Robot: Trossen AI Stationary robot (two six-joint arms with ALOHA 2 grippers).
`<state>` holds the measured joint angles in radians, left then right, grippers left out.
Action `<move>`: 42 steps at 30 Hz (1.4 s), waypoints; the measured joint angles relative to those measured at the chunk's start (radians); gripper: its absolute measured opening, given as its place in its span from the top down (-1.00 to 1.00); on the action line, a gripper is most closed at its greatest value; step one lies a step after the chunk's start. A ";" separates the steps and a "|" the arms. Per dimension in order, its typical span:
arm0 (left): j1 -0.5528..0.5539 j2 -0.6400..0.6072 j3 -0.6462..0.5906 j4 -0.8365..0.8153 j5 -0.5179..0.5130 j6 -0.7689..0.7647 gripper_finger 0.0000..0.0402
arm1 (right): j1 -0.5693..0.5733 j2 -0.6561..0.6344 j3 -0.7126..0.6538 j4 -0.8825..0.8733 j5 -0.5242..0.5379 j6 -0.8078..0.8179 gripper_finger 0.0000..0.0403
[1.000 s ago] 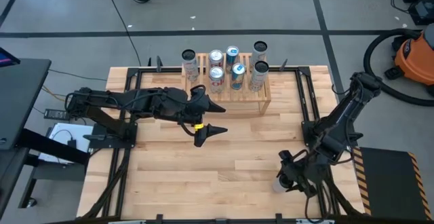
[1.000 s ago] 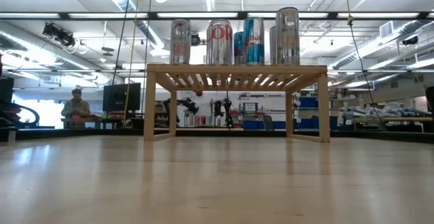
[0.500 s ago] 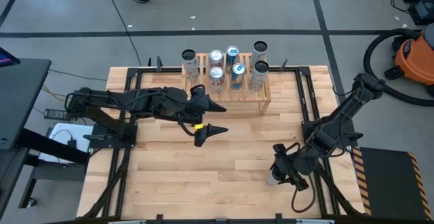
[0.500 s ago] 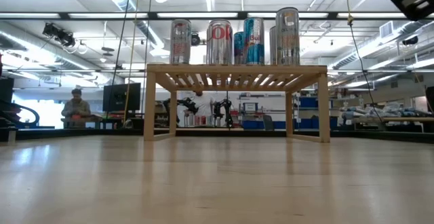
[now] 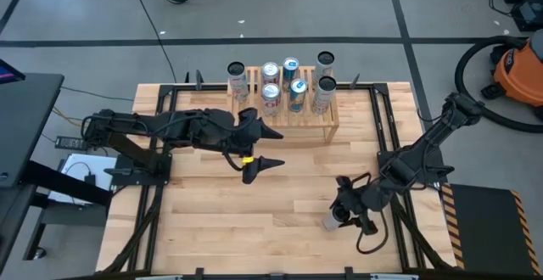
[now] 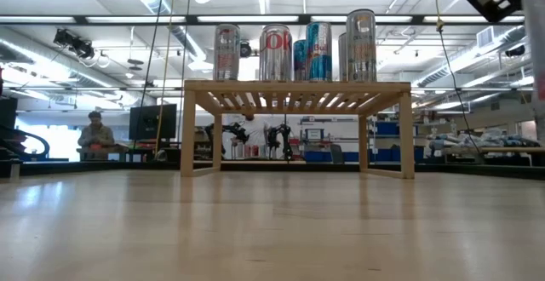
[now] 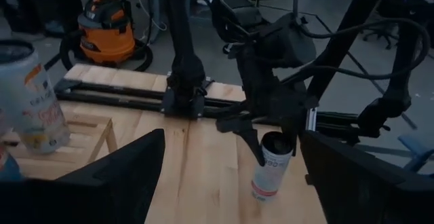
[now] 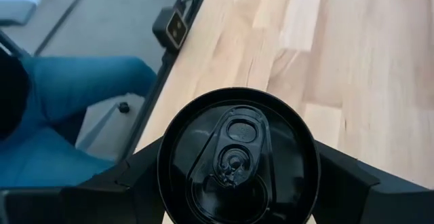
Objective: Place canned beverage on shelf
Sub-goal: Put the white pink soda can on the shelf aligned with the other white pink soda can
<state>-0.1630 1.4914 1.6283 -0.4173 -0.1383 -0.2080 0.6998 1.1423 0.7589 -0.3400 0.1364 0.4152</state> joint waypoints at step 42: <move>-0.071 0.343 0.000 0.153 0.078 0.063 -0.72 | -0.213 0.000 0.335 -0.161 0.087 -0.368 -0.38</move>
<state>-0.2342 1.8343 1.6283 -0.2646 -0.0603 -0.1454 0.4866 1.1423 1.0941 -0.5007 0.2239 0.0474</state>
